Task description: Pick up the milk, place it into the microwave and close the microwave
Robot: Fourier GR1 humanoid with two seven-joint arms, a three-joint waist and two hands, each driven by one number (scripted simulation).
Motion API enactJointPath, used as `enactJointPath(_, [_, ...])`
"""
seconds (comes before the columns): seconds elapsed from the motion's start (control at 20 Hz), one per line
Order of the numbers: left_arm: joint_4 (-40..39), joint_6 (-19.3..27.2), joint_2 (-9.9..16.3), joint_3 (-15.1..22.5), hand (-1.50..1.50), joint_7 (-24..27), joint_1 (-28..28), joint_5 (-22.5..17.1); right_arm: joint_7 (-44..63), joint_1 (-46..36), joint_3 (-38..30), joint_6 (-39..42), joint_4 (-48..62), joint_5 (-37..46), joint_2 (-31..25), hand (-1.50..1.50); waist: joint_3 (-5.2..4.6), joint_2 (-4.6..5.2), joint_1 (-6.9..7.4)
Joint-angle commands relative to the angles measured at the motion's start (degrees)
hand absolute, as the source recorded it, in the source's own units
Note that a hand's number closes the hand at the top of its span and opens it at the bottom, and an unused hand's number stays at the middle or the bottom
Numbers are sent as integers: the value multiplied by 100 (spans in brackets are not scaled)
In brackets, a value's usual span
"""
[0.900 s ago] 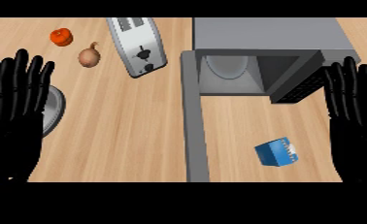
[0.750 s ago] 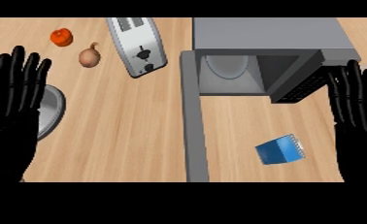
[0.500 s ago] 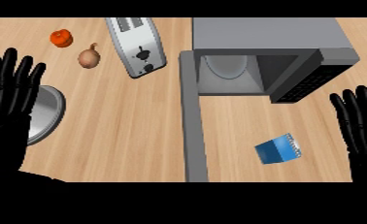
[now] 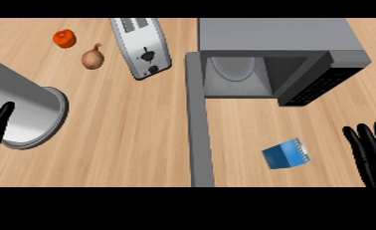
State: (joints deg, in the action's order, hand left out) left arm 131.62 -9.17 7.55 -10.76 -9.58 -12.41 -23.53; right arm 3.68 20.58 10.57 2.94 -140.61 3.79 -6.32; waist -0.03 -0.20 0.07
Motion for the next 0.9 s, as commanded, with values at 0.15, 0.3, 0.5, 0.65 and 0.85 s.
enactJointPath(0.15, [638,-441,-28,-559,-150,-169,-876,-783,-606,656,-194,123,299,266,-32,-150,4,-2,6])
enactJointPath(0.3, [540,-950,-74,-995,-150,246,-1268,-1133,-704,505,-188,-61,522,519,111,-150,2,-2,35])
enactJointPath(0.5, [790,-969,-4,-1125,-150,-20,-1319,-1330,-1058,620,-230,-255,1208,692,281,-150,5,0,37])
enactJointPath(0.65, [911,-1017,-107,-1060,-150,-120,-1505,-1381,-1475,568,-718,-245,1756,505,202,-150,8,1,46])
enactJointPath(0.85, [880,-1033,-86,-1250,-150,-91,-1436,-1425,-1895,573,-979,-381,2492,504,278,-150,9,5,32])
